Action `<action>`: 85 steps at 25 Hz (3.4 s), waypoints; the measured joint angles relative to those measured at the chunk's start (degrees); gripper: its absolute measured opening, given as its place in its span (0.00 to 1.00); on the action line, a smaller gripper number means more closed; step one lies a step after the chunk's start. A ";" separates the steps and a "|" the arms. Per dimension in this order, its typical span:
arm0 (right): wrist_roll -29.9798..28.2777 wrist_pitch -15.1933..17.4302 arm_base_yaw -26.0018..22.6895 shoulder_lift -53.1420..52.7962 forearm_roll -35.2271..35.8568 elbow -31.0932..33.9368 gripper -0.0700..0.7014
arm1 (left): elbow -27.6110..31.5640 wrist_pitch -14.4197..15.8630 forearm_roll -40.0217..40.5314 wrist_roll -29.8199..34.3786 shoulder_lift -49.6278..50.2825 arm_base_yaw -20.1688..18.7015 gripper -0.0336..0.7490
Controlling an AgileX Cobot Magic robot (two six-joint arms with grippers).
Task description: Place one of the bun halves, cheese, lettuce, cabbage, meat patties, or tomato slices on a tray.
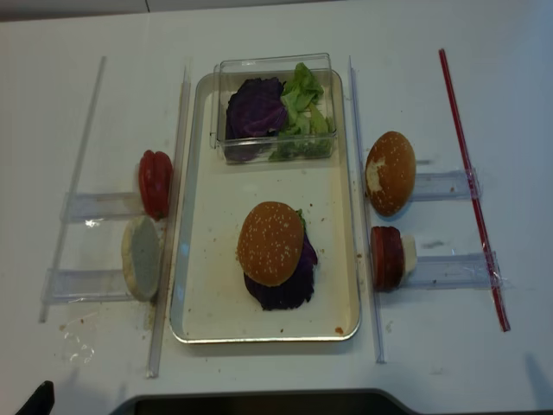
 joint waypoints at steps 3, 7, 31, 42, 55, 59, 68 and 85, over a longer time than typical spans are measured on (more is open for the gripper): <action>0.00 0.00 0.00 0.00 0.00 0.00 0.75 | 0.00 0.00 0.00 0.00 0.00 0.00 0.60; 0.00 0.00 0.00 0.00 0.00 0.00 0.75 | 0.00 0.00 0.00 0.00 0.00 0.00 0.60; 0.00 0.00 0.00 0.00 0.00 0.00 0.75 | 0.00 0.00 0.00 0.00 0.00 0.00 0.60; 0.13 0.00 0.00 0.00 0.00 0.00 0.75 | 0.00 0.00 -0.30 0.00 0.00 0.00 0.60; 0.13 0.00 0.00 0.00 0.00 0.00 0.75 | 0.00 0.00 0.00 0.00 0.00 0.00 0.60; 0.13 0.00 0.00 0.00 0.00 0.00 0.75 | 0.00 0.00 0.00 0.00 0.00 0.00 0.60; 0.13 0.00 0.00 0.00 0.00 0.00 0.75 | 0.00 0.00 0.00 0.00 0.00 0.00 0.60; 0.13 0.00 0.00 0.00 0.00 0.00 0.75 | 0.00 0.00 0.00 0.00 0.00 0.00 0.60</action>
